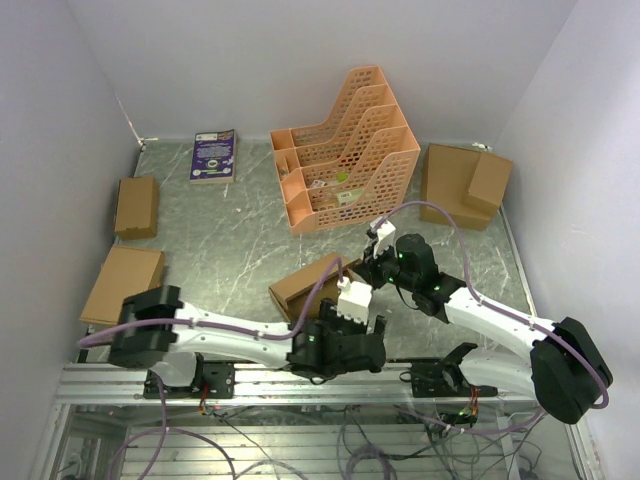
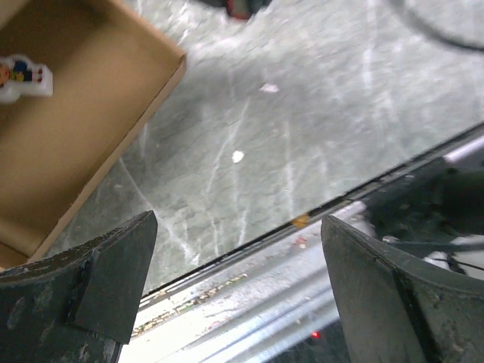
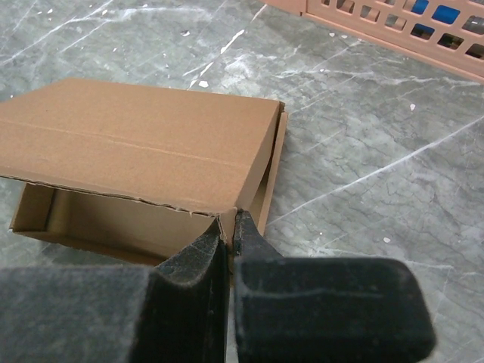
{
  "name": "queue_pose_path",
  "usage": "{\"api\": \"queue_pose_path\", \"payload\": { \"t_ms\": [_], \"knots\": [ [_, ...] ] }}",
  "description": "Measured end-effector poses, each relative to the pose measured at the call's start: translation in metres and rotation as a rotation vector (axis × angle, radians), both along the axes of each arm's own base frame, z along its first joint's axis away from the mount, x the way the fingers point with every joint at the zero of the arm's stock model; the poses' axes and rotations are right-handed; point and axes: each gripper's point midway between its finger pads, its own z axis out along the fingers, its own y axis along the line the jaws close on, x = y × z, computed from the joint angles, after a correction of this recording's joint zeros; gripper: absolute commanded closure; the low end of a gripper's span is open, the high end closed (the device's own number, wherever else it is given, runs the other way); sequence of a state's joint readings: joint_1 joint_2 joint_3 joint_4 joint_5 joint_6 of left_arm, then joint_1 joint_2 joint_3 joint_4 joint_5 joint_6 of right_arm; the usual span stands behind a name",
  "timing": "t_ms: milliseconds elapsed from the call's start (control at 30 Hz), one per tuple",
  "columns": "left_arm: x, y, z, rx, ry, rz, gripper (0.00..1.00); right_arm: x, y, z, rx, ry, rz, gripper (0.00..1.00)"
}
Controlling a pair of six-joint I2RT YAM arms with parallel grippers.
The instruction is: Fold the paper box
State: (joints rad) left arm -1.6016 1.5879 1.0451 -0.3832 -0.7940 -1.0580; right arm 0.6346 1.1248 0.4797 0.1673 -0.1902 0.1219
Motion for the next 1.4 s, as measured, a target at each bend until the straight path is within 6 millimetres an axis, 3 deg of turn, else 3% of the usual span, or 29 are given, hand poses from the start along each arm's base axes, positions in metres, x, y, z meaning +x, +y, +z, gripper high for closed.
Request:
{"api": "queue_pose_path", "payload": {
  "t_ms": [133, 233, 367, 467, 567, 700, 867, 967, 1233, 1300, 1400],
  "knots": [
    [-0.001, 0.002, 0.054, -0.097, -0.032, -0.071, 0.12, 0.000, 0.000, 0.000, 0.000, 0.002, 0.003, 1.00],
    [0.011, 0.021, 0.107, -0.235, -0.057, -0.086, 0.20, -0.001, 0.001, -0.001, 0.000, 0.002, 0.005, 1.00],
    [0.051, 0.068, 0.158, -0.384, -0.101, 0.006, 0.36, -0.001, 0.001, -0.001, 0.001, 0.001, 0.012, 1.00],
    [0.087, 0.094, 0.170, -0.413, -0.116, 0.092, 0.53, -0.002, 0.002, -0.001, 0.002, 0.003, 0.019, 1.00],
    [0.130, 0.115, 0.156, -0.370, -0.103, 0.173, 0.63, -0.003, 0.003, -0.001, 0.005, 0.003, 0.030, 1.00],
    [0.167, 0.123, 0.100, -0.239, -0.001, 0.196, 0.72, -0.005, 0.005, 0.000, 0.007, 0.002, 0.046, 1.00],
    [0.163, 0.104, 0.026, -0.132, 0.186, 0.082, 0.76, -0.008, 0.007, 0.000, 0.009, 0.000, 0.073, 1.00],
    [0.151, 0.096, -0.004, -0.104, 0.273, 0.021, 0.76, -0.010, 0.009, 0.000, 0.012, 0.004, 0.094, 0.97],
    [0.142, 0.082, -0.021, -0.126, 0.337, -0.050, 0.77, -0.018, 0.011, -0.003, 0.006, 0.020, 0.139, 0.89],
    [0.143, 0.078, -0.025, -0.131, 0.346, -0.060, 0.78, -0.021, 0.010, -0.005, -0.001, 0.029, 0.147, 0.81],
    [0.142, 0.075, -0.030, -0.133, 0.358, -0.070, 0.78, -0.026, 0.009, -0.010, -0.017, 0.049, 0.164, 0.60]
  ]
}}
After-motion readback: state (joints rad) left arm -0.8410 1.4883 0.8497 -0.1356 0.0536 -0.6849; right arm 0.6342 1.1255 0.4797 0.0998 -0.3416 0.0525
